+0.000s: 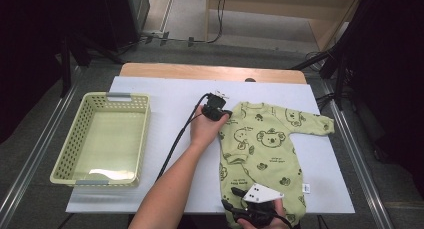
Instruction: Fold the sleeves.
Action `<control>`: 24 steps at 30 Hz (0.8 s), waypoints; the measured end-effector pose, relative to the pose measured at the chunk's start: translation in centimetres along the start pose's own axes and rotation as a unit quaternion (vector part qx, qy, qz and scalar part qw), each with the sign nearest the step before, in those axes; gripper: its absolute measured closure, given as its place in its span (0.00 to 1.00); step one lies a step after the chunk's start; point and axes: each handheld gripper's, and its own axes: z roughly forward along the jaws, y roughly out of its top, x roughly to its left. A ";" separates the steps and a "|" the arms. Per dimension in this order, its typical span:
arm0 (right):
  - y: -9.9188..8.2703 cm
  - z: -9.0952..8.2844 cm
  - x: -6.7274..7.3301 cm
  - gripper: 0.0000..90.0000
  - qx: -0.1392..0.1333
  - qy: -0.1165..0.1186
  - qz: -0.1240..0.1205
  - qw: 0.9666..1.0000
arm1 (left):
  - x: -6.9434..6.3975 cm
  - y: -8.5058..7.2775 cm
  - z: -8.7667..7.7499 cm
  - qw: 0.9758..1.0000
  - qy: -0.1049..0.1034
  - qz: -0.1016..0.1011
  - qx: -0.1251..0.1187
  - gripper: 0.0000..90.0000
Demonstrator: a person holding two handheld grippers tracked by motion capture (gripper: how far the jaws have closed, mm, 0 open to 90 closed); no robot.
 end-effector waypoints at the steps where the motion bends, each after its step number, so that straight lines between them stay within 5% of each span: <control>1: 0.0 0.2 0.1 0.54 0.006 -0.010 -0.004 1.000 | 0.0 0.0 0.0 1.000 0.002 0.001 0.000 0.98; 2: -0.1 0.2 0.3 0.57 0.005 -0.018 -0.009 1.000 | 0.1 0.0 -0.1 1.000 0.003 0.002 0.000 0.98; 4: 0.1 0.2 0.6 0.77 0.014 -0.038 -0.018 0.999 | 0.1 0.0 -0.1 1.000 0.005 0.004 0.001 0.98; 6: 0.4 0.3 0.3 0.96 0.022 -0.016 -0.012 1.000 | 0.2 0.0 -0.1 1.000 0.008 0.006 0.002 0.97; 15: 2.7 1.5 0.1 0.97 0.004 0.014 -0.008 1.000 | 2.4 0.3 -1.2 0.999 0.036 -0.003 0.000 0.97; 24: 5.6 4.6 1.0 0.97 -0.011 0.028 -0.013 0.999 | 5.6 0.4 -3.4 0.996 0.090 -0.016 -0.007 0.97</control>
